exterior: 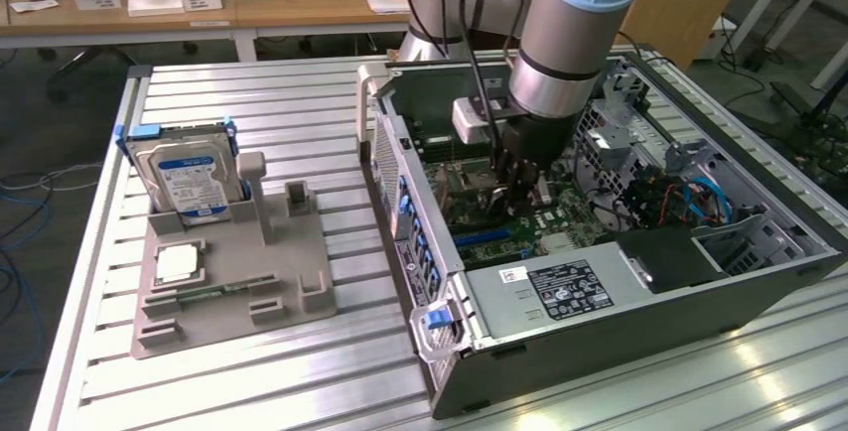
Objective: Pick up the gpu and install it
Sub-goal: 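Insert the gpu into the slot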
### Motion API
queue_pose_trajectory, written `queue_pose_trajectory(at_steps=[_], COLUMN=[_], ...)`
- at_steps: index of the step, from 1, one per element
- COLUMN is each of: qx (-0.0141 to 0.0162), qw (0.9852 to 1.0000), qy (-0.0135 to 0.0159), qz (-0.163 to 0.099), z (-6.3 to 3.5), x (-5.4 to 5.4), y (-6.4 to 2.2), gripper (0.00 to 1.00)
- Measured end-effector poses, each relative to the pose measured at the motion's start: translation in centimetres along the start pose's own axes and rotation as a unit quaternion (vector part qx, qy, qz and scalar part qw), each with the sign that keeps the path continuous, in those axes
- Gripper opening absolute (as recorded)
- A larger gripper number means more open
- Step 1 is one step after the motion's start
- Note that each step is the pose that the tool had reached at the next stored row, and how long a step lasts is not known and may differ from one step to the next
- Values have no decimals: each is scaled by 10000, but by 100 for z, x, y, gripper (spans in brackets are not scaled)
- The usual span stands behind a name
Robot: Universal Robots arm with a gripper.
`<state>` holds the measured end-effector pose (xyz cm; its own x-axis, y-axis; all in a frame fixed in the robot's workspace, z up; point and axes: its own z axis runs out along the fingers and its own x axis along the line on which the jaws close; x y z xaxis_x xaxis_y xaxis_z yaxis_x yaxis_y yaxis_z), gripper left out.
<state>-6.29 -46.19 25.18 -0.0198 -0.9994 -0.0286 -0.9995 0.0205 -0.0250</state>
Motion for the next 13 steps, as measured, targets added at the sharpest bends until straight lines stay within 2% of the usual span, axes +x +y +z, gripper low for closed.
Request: queue_pose_trajectory(at_steps=[7, 13], qx=[0, -1], qw=[10000, 10000], qy=[-6, -6], qz=[-1, 0], z=[93, 105], x=[6, 6], y=[23, 25], gripper=[28, 28])
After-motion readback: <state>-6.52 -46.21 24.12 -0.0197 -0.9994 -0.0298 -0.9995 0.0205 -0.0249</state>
